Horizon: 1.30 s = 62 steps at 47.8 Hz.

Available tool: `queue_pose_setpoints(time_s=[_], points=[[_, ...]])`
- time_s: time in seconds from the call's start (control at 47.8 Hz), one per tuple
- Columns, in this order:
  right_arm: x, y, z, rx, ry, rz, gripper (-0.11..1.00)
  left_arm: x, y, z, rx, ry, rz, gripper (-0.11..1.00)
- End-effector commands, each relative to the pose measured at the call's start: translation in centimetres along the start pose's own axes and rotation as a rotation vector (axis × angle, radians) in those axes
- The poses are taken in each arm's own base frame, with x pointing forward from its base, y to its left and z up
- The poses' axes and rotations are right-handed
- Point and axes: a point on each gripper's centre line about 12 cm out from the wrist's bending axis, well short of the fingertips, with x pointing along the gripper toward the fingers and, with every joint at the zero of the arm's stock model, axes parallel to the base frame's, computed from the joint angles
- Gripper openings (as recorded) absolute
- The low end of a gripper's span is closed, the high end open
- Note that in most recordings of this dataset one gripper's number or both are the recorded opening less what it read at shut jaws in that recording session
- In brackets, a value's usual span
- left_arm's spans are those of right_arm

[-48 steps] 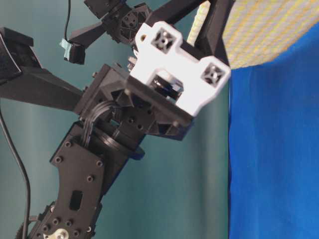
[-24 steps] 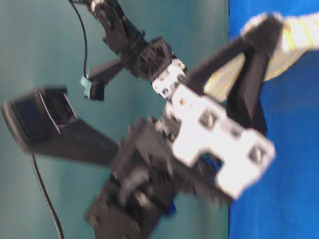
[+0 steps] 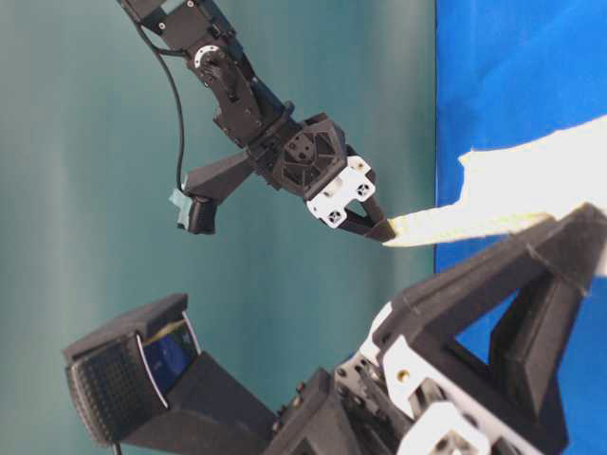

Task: Fold the yellow towel.
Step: 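Lay the vertical strip down and open both grippers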

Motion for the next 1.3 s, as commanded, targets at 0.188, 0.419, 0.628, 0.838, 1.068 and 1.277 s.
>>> queue_pose_setpoints(time_s=[0.188,0.419,0.628,0.838,1.068,1.277], points=[[-0.5,0.5,1.7,-0.021,-0.055,0.009,0.04,-0.5,-0.7,1.4,0.005,-0.046,-0.016,0.05],[-0.6,1.5,1.6,-0.048,-0.049,0.024,0.11,-0.5,0.3,1.7,-0.007,-0.053,0.002,0.25],[-0.6,2.2,1.5,-0.080,-0.048,0.036,0.64,-1.0,0.9,2.1,0.009,-0.060,0.016,0.68],[-1.9,3.3,1.9,-0.113,-0.058,0.053,0.67,-3.3,2.9,3.6,0.000,-0.084,0.060,0.61],[-6.8,4.2,1.7,-0.131,-0.105,0.079,0.67,-7.1,7.1,4.2,-0.014,-0.139,0.159,0.61],[-11.4,5.1,-0.6,-0.134,-0.191,0.113,0.67,-10.3,11.1,3.0,-0.029,-0.157,0.271,0.61]])
